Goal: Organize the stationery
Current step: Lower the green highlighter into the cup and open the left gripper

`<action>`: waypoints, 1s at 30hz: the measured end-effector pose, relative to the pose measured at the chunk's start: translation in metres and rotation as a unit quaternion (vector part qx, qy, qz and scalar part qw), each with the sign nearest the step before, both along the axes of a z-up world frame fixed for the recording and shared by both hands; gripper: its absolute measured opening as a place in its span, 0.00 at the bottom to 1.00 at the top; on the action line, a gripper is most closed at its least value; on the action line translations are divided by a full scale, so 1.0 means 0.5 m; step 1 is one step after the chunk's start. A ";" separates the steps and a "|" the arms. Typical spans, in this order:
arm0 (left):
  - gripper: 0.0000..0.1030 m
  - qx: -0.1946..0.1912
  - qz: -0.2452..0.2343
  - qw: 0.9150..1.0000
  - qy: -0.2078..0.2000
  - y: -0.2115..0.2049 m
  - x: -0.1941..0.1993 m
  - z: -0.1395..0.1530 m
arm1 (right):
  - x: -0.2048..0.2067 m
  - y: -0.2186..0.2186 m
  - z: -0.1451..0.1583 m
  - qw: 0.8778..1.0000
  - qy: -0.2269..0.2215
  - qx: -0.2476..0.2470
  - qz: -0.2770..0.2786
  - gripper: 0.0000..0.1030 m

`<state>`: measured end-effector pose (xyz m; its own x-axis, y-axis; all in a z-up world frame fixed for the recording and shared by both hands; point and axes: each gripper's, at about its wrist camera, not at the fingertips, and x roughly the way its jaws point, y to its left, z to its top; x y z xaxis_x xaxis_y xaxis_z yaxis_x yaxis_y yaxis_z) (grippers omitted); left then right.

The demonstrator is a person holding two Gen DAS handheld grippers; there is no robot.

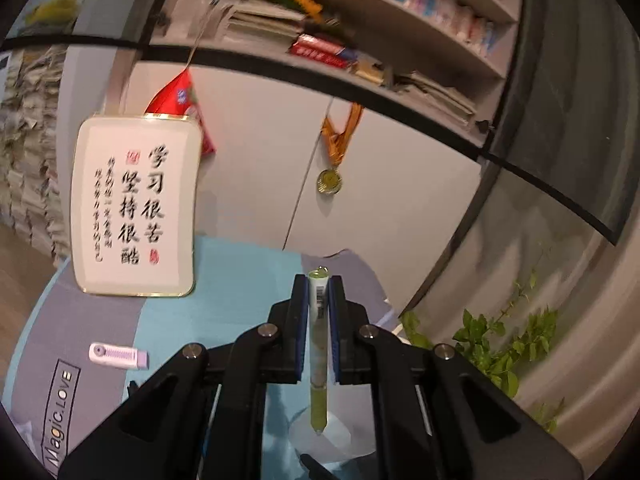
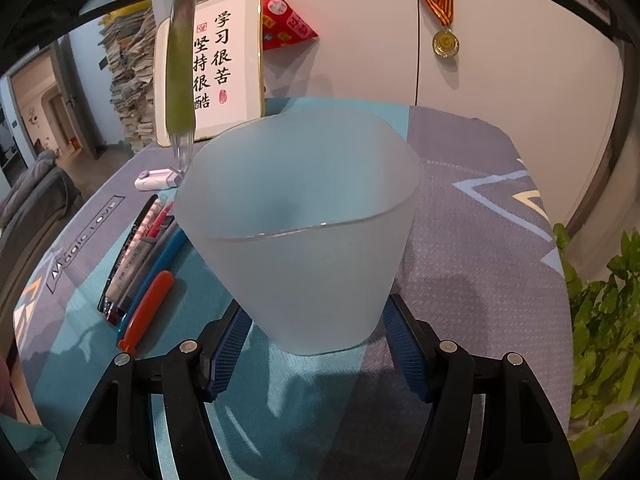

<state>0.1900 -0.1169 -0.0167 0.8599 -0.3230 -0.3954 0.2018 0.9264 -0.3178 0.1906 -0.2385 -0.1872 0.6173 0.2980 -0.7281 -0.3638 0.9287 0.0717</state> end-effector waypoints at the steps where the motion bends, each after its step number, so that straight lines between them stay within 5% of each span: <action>1: 0.08 -0.003 -0.004 1.000 -0.001 0.000 -0.002 0.001 | 0.000 0.000 0.000 1.000 0.000 0.000 0.000 0.67; 30: 0.08 0.096 -0.049 0.993 0.053 -0.042 -0.014 -0.118 | 0.003 -0.003 -0.004 1.000 0.009 0.007 -0.001 0.67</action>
